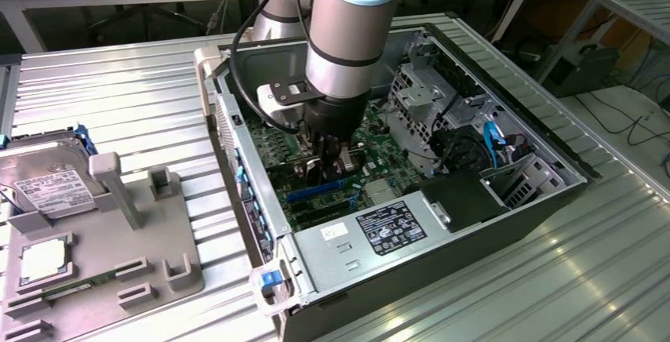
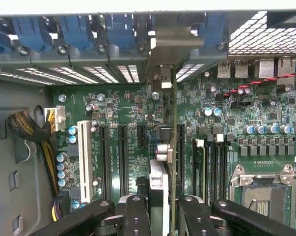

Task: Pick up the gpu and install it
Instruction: 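Insert the gpu into the slot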

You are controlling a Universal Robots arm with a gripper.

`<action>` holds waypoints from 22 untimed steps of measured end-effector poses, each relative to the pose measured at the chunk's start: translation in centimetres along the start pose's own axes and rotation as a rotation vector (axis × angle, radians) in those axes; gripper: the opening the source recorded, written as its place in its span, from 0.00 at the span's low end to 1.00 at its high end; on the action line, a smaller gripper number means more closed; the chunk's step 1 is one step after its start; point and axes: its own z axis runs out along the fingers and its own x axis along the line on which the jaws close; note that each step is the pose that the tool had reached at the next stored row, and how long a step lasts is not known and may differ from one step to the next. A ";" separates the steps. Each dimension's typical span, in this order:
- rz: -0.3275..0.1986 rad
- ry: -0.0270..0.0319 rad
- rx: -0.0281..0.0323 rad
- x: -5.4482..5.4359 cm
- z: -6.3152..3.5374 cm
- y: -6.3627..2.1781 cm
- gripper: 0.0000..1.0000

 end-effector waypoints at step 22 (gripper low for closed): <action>0.000 0.0001 0.0068 0.0 0.01 0.00 0.28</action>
